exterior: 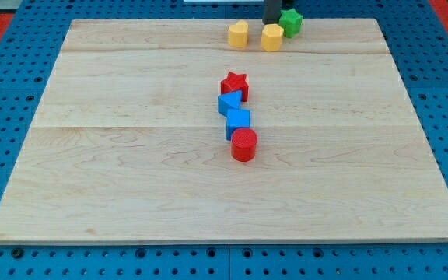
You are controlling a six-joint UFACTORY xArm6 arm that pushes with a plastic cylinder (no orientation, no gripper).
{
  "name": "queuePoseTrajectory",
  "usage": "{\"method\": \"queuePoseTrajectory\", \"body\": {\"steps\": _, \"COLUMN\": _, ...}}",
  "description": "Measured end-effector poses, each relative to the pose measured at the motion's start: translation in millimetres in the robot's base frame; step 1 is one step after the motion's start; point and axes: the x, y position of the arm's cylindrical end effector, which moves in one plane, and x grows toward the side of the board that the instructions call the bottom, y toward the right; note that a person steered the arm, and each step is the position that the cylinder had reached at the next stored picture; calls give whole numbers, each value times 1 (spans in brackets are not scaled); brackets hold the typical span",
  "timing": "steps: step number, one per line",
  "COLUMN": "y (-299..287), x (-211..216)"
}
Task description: Point your arm at the yellow heart
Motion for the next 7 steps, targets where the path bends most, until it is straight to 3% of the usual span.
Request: {"method": "queuePoseTrajectory", "body": {"steps": 7, "y": -5, "x": -1}}
